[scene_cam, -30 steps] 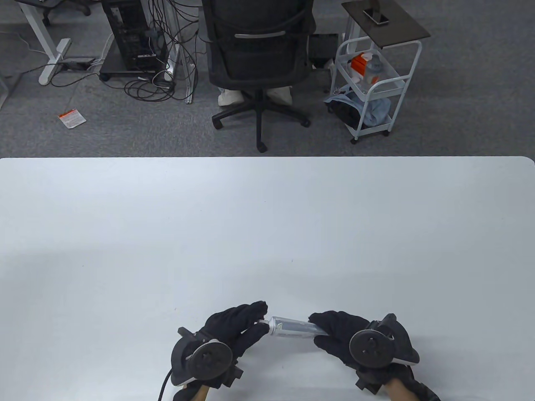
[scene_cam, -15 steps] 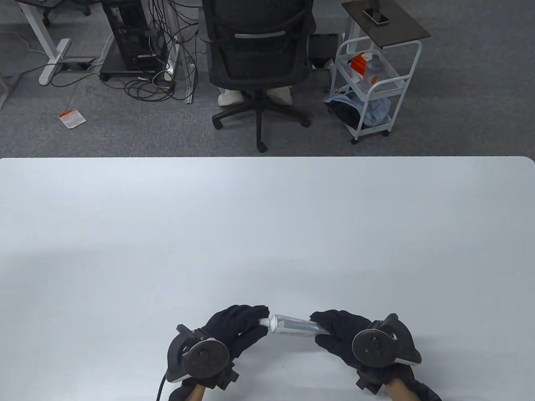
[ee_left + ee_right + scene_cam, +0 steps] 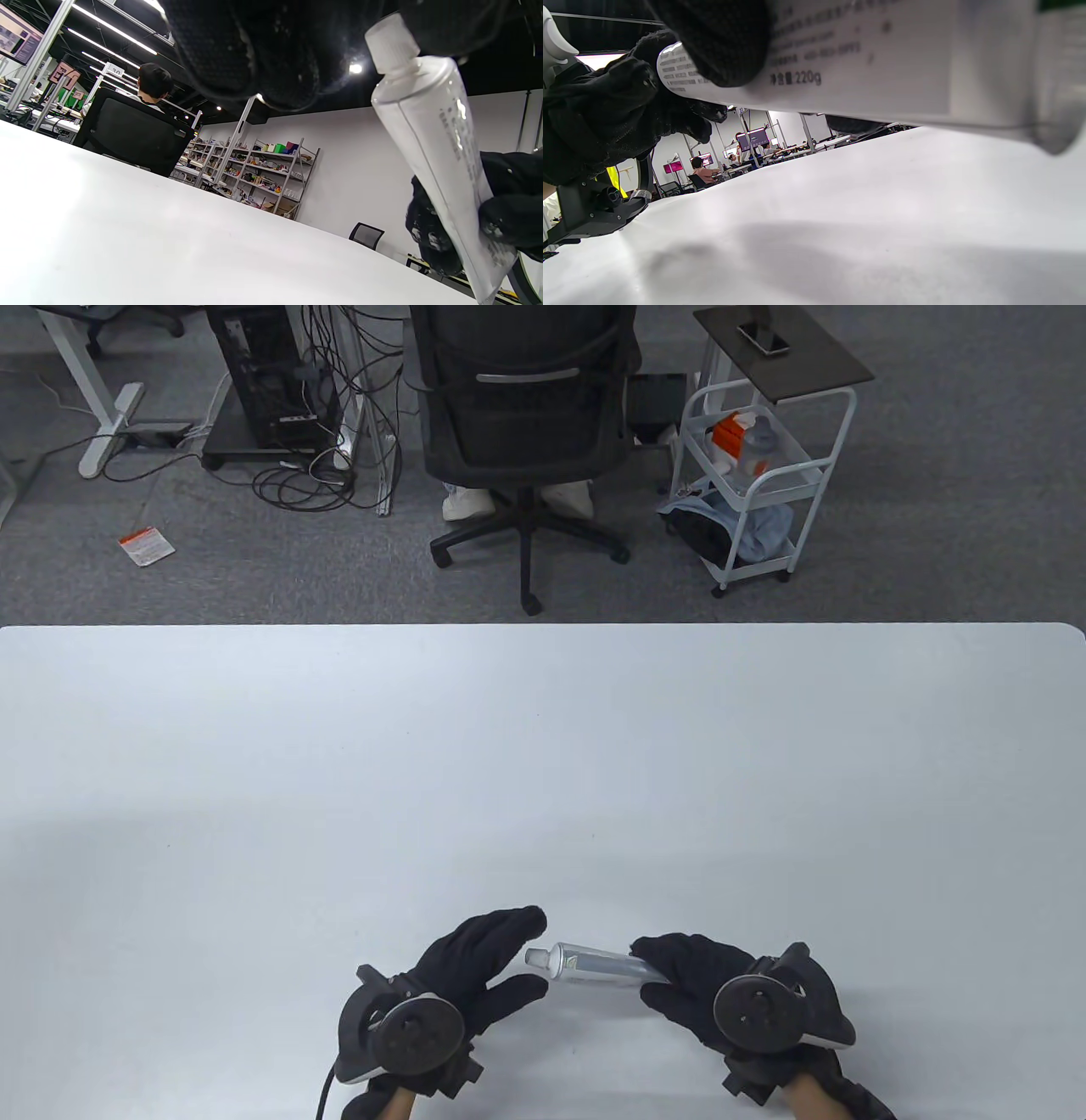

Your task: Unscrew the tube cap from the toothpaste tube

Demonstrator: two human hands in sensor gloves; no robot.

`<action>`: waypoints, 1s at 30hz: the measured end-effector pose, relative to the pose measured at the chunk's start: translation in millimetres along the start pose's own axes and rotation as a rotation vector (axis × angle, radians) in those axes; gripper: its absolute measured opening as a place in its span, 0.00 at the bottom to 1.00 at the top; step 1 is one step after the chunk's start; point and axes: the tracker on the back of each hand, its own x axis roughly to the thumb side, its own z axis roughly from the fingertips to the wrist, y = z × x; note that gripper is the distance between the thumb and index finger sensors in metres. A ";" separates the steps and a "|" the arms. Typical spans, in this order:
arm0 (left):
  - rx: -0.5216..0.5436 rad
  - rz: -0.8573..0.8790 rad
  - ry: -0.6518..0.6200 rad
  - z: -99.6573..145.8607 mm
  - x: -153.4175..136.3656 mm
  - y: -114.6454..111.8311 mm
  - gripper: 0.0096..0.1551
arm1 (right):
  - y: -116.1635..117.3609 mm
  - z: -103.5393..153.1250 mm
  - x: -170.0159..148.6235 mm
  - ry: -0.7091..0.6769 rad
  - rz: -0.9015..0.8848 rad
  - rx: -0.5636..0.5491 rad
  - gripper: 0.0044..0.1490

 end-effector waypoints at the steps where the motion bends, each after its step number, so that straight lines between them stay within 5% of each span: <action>1: -0.006 -0.004 -0.002 -0.4 0.6 -0.5 0.32 | 0.1 0.0 0.1 -0.001 0.000 0.000 0.33; 11: 0.003 0.019 0.070 0.0 -9.7 4.5 0.28 | 1.3 -0.9 -0.5 0.009 0.016 0.011 0.33; 14: -0.019 -0.120 0.140 0.3 -14.7 5.5 0.29 | 1.1 -1.0 -5.2 0.039 0.030 0.009 0.33; 23: -0.406 -0.677 0.211 -9.5 -12.3 -37.4 0.29 | 3.2 -2.4 -10.5 0.082 0.067 0.031 0.33; 30: -0.508 -0.788 0.187 -11.0 -11.4 -54.4 0.29 | 3.0 -2.6 -10.4 0.085 0.072 0.038 0.33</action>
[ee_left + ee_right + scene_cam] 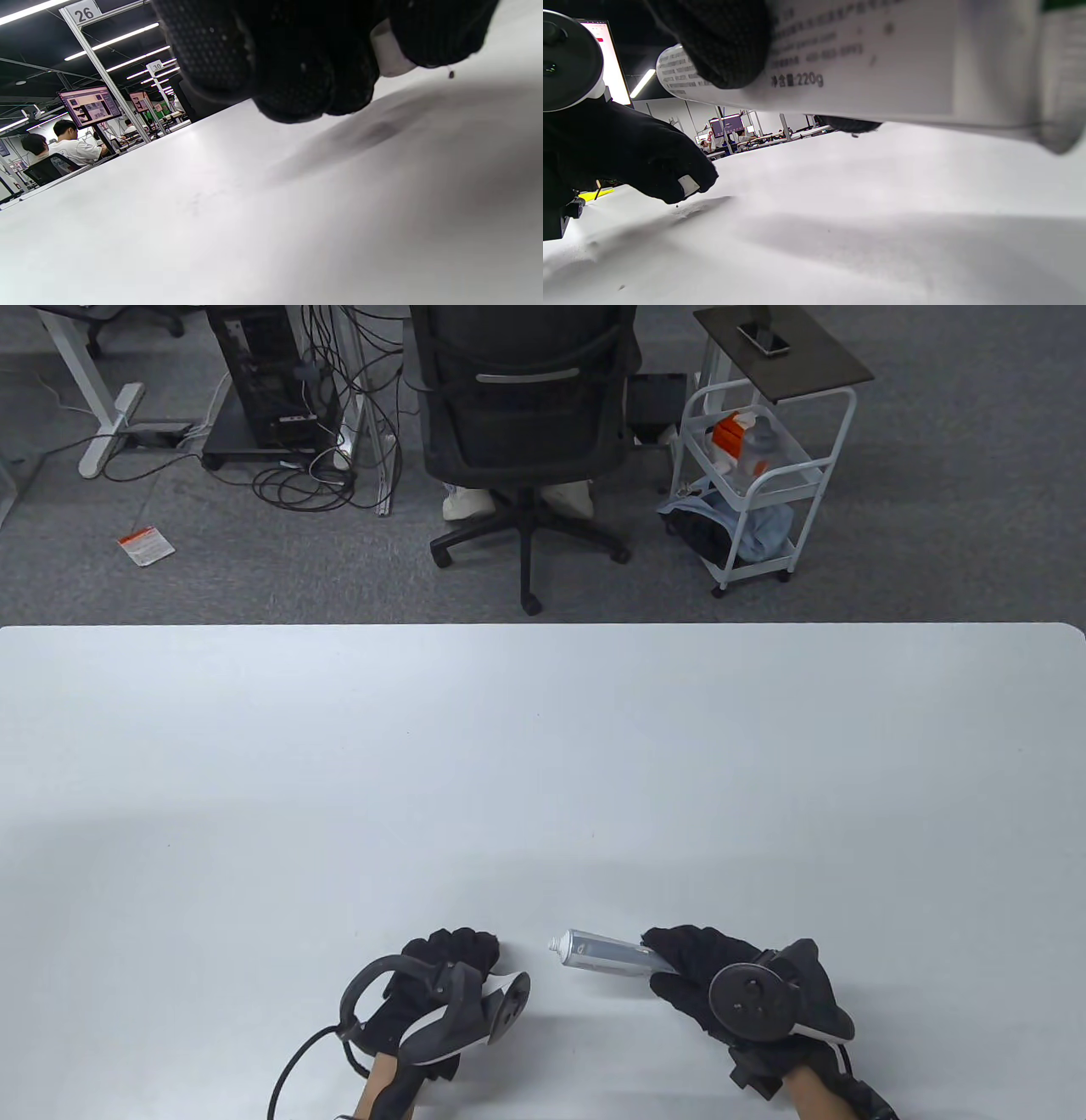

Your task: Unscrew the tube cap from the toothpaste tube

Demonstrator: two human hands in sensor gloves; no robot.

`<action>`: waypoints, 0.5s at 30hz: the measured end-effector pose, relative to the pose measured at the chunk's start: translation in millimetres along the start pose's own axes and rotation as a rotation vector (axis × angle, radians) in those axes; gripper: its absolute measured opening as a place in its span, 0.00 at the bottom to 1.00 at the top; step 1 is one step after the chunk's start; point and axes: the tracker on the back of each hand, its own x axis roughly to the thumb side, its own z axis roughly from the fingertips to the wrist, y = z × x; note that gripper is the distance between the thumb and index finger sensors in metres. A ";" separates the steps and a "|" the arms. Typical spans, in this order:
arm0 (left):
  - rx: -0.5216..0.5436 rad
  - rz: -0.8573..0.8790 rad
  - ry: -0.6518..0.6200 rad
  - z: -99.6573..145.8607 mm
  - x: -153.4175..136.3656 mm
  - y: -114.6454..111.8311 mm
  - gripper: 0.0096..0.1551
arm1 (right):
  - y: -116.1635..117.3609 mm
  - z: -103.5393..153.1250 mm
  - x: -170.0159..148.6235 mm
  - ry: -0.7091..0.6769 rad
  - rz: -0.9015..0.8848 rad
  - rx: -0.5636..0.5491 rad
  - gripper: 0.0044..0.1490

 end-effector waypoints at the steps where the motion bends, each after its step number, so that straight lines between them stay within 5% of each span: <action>1: -0.003 -0.001 -0.001 -0.3 0.4 -0.1 0.29 | -0.1 0.0 -0.2 0.001 -0.001 0.000 0.33; 15: -0.055 -0.003 -0.026 -2.8 3.3 -1.9 0.30 | -0.6 -0.1 -0.6 0.002 -0.001 0.002 0.33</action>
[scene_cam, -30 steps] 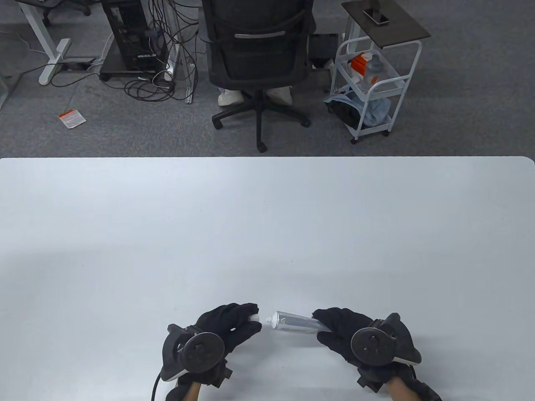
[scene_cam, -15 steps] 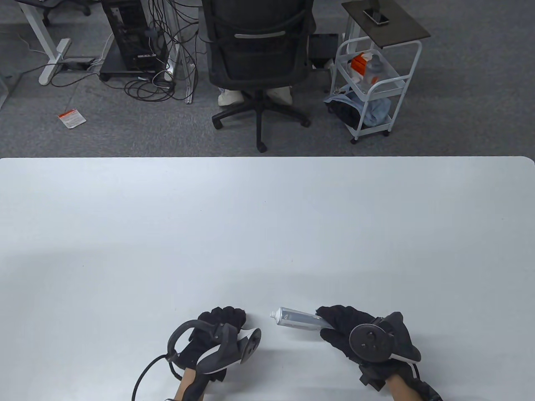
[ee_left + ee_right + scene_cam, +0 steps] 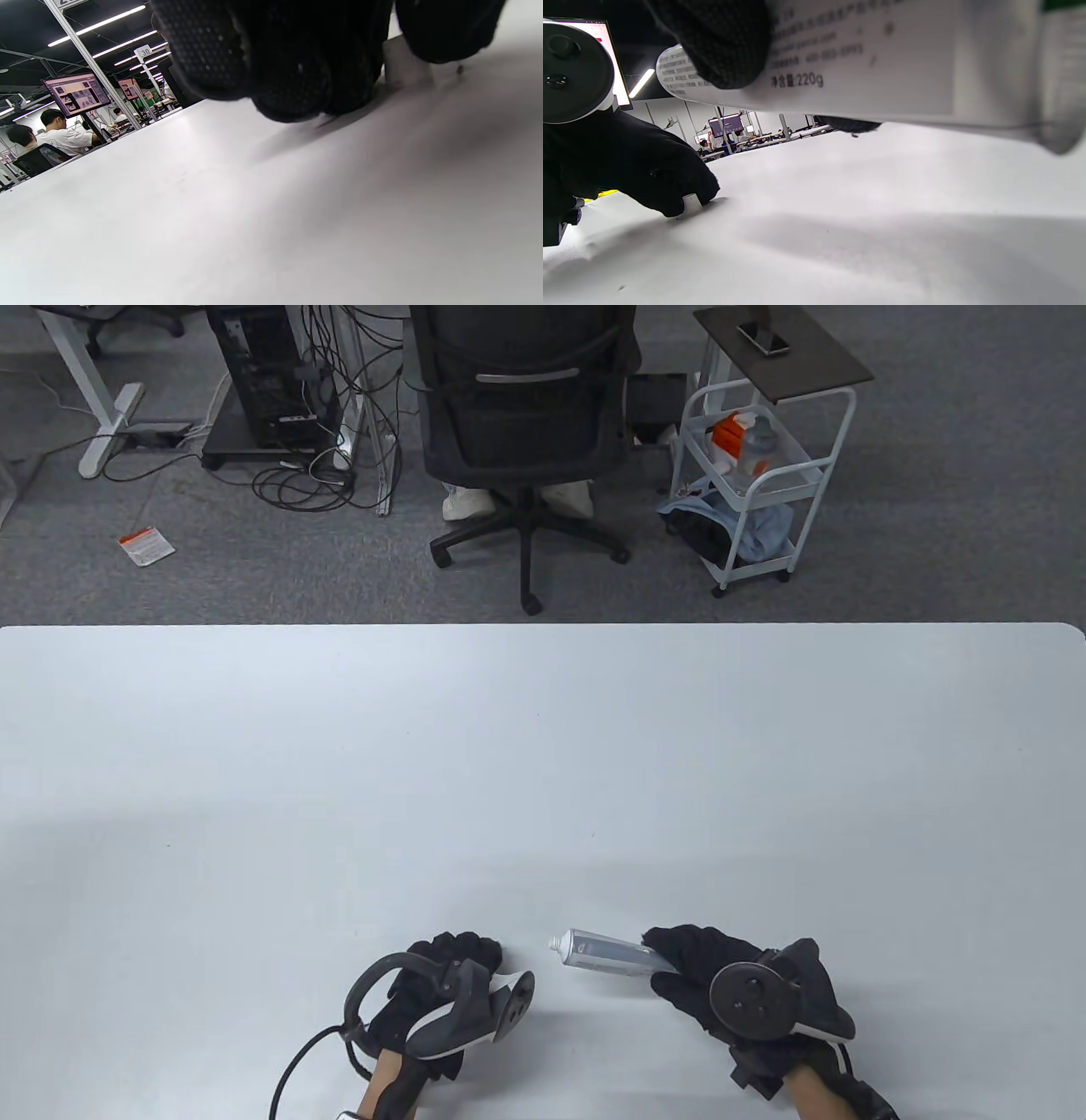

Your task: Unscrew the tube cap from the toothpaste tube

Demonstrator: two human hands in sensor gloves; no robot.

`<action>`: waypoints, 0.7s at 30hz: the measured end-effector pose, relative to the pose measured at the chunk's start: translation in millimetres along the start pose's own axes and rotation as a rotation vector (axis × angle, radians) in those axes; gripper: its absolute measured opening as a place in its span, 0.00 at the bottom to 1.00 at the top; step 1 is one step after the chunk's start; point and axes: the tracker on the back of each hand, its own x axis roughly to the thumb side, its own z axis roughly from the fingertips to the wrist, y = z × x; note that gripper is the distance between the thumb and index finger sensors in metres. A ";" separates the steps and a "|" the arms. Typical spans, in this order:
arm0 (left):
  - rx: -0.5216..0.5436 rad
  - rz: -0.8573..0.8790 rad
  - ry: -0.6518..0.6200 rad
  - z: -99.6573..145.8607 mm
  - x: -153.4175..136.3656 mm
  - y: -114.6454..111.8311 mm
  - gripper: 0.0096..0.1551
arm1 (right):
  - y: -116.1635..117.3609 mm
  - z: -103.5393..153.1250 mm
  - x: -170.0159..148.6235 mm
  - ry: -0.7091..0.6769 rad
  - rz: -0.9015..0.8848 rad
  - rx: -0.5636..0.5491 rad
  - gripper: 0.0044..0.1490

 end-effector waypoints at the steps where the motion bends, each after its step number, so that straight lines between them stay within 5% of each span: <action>1: -0.002 0.002 -0.001 -0.1 0.0 -0.2 0.31 | -0.1 0.0 -0.2 0.000 -0.001 -0.001 0.33; 6: 0.048 0.058 0.032 7.1 -14.2 4.4 0.36 | 0.3 -0.9 -4.1 0.043 0.003 -0.002 0.33; 12: 0.325 0.196 0.169 23.9 -43.0 10.3 0.44 | 12.5 -6.7 -18.7 0.206 0.098 0.097 0.32; 21: 0.275 0.159 0.147 19.6 -37.0 5.9 0.49 | 27.7 -14.0 -23.3 0.254 0.166 0.217 0.31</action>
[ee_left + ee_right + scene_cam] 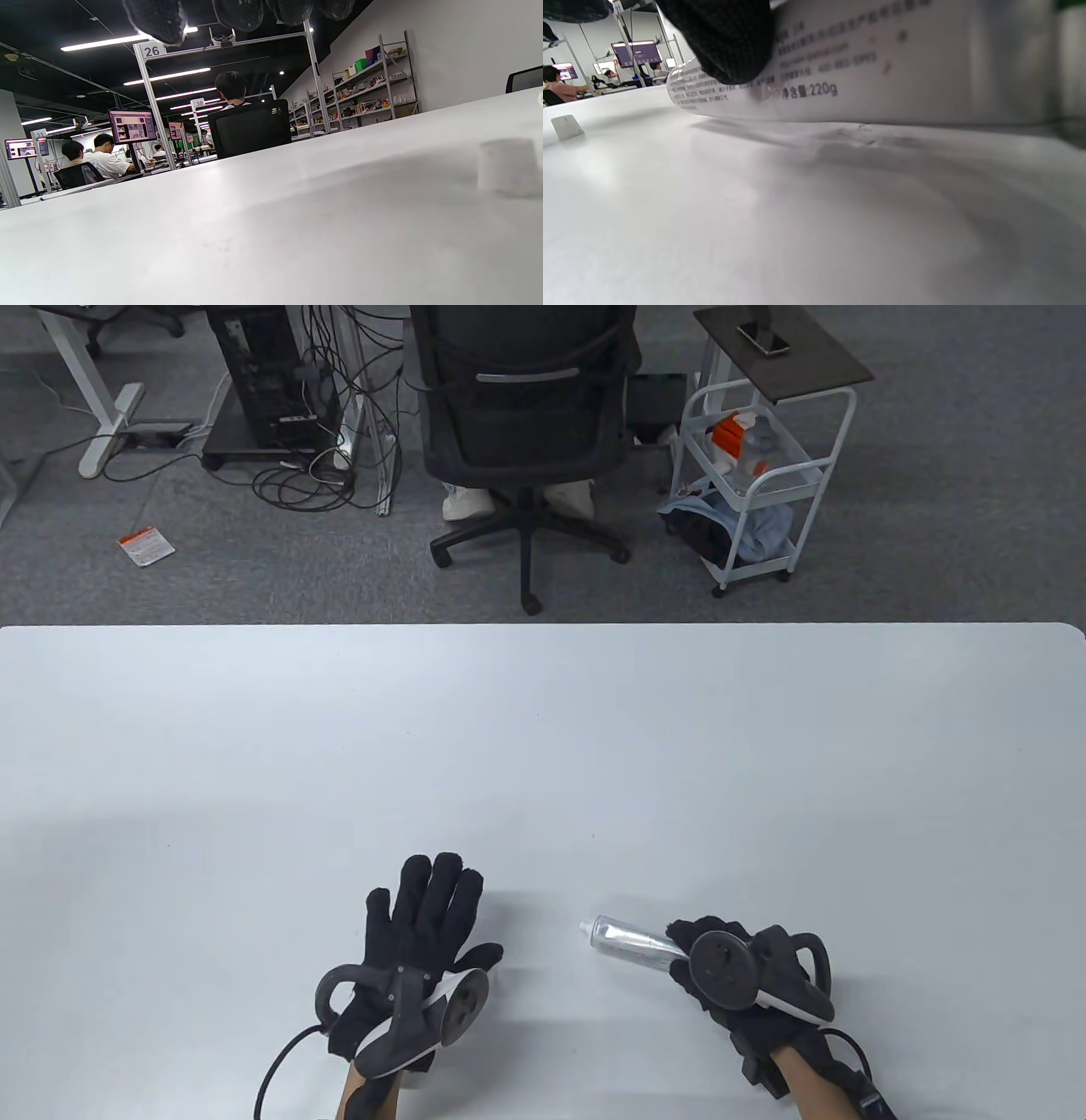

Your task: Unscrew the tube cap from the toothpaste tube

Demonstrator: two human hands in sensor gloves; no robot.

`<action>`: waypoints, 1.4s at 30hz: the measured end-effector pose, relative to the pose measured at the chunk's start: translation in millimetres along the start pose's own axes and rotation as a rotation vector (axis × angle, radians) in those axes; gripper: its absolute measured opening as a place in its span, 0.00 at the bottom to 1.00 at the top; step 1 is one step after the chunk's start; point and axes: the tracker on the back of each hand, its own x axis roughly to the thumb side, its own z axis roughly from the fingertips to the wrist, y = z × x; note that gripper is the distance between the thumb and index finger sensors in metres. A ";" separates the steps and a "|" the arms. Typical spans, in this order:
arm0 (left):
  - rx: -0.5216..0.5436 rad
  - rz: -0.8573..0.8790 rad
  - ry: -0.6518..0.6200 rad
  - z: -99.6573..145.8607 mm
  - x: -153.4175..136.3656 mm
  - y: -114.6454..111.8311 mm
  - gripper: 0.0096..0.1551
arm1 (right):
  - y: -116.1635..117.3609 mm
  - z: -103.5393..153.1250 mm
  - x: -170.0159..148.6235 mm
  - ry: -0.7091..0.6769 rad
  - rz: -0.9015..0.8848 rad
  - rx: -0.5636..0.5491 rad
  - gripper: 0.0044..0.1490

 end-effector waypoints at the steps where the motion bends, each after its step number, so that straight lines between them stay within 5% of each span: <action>1: 0.000 0.003 -0.002 0.0 0.1 -0.3 0.49 | 0.8 -0.8 -0.1 0.003 0.010 0.007 0.31; 28: -0.023 -0.013 -0.032 0.5 10.6 -1.8 0.49 | 2.7 -0.8 -2.2 0.154 0.222 -0.040 0.31; 36: -0.013 -0.018 -0.024 1.0 10.4 -1.6 0.49 | -27.7 28.6 2.5 0.122 0.172 -0.406 0.48; 42: -0.008 -0.019 -0.020 1.3 10.0 -1.9 0.49 | -34.7 37.6 9.1 0.082 0.172 -0.472 0.50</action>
